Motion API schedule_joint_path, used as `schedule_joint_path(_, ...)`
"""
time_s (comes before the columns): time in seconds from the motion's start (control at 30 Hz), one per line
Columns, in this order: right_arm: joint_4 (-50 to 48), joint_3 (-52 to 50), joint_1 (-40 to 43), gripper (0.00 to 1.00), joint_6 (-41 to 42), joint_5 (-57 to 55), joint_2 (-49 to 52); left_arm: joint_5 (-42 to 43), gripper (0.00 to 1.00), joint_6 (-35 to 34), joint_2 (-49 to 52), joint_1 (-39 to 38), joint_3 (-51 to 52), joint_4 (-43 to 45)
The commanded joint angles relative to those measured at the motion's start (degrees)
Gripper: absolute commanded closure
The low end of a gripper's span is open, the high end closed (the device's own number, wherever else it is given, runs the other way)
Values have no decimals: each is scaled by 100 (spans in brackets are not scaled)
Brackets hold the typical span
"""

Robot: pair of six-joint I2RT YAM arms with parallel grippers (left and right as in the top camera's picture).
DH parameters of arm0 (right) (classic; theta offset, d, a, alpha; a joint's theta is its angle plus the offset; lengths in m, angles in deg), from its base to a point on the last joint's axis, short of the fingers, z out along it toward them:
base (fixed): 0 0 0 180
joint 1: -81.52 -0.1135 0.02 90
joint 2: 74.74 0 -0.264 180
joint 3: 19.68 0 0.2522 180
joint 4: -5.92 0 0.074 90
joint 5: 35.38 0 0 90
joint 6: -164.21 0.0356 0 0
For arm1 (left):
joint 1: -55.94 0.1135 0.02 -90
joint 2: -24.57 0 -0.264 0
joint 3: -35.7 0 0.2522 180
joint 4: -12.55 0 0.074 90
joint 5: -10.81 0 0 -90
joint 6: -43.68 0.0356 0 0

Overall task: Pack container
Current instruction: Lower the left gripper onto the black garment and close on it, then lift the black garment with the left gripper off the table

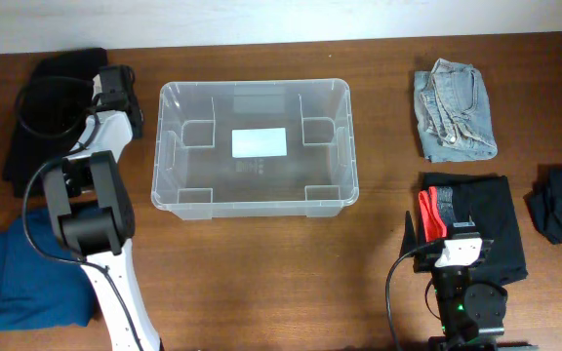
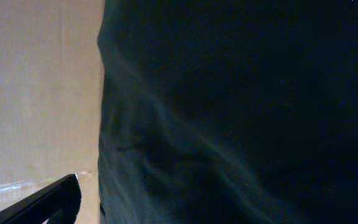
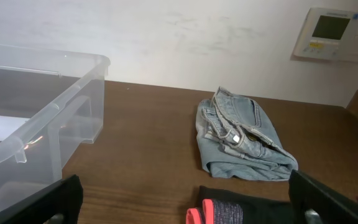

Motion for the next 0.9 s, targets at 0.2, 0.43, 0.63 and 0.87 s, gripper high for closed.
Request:
schedule_joint_path(0.2, 33, -31, 35, 2, -13, -33, -59, 450, 1, 114, 555, 490, 212, -424)
schedule_joint_path(0.43, 33, -31, 35, 2, -13, -33, -59, 977, 1, 118, 557, 496, 216, -481)
schedule_joint_path(0.63, 33, -31, 35, 2, -15, -33, -59, 1563, 0, 535, 586, 531, 219, -37)
schedule_joint_path(0.87, 33, -31, 35, 2, -13, -33, -59, 2170, 1, 1335, 728, 575, 221, 649)
